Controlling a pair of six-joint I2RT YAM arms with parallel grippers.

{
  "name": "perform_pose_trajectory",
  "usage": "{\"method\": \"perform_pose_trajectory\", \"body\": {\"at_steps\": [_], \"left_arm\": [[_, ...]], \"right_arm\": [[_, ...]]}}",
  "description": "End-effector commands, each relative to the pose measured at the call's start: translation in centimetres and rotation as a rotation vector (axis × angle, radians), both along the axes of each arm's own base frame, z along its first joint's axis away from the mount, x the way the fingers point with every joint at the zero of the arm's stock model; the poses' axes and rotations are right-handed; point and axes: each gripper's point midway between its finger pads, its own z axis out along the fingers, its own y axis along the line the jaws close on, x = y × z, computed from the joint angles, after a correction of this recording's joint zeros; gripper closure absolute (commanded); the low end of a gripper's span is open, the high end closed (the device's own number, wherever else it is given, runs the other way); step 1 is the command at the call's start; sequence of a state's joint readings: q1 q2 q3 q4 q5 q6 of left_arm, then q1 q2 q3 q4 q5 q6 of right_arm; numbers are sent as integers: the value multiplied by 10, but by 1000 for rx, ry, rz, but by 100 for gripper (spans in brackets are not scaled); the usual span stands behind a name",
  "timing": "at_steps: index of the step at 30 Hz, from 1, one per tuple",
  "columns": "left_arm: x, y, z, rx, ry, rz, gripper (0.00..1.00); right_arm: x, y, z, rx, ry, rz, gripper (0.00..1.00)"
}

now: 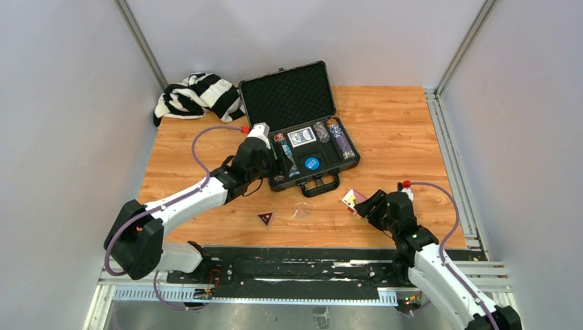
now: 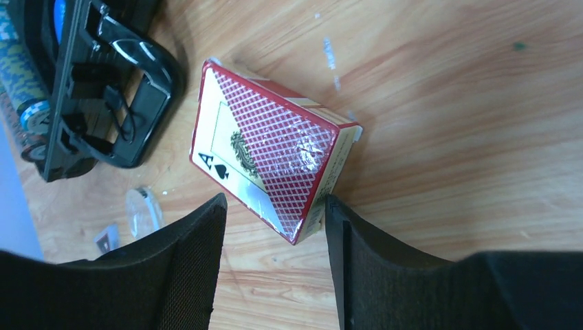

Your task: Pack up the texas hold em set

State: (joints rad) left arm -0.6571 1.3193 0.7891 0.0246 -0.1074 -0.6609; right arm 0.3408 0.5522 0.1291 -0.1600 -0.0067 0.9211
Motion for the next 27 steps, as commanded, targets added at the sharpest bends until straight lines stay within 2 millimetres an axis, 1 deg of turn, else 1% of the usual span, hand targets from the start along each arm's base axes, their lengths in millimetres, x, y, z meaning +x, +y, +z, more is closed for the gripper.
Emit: {"method": "perform_pose_trajectory", "body": {"at_steps": [1,3,6,9,12,14,16,18,19,21,23,27], "left_arm": [[-1,-3,0,-1,-5,-13,33],[-1,-2,-1,0,-3,-9,33],[-3,1,-1,3,-4,-1,33],[-3,5,2,7,-17,13,33],[-3,8,6,15,-33,19,33],[-2,10,9,21,-43,22,33],[-1,10,11,23,-53,20,33],[0,9,11,24,-59,17,33],[0,9,11,24,-61,15,33],[1,8,11,25,-63,11,33],[3,8,11,34,-66,9,33],[5,9,10,56,-70,12,33]], "right_arm": [[5,24,7,99,-2,88,46],[7,34,12,112,18,137,46],[3,51,25,119,70,265,46],[1,59,39,87,70,359,46],[1,55,56,-3,42,428,43],[5,47,71,-89,2,460,35],[13,37,77,-187,-50,482,24],[22,29,78,-278,-80,500,17],[27,26,79,-322,-87,519,16],[32,23,75,-384,-66,575,15],[36,24,66,-426,-36,630,15],[40,25,50,-460,18,684,15]]}}
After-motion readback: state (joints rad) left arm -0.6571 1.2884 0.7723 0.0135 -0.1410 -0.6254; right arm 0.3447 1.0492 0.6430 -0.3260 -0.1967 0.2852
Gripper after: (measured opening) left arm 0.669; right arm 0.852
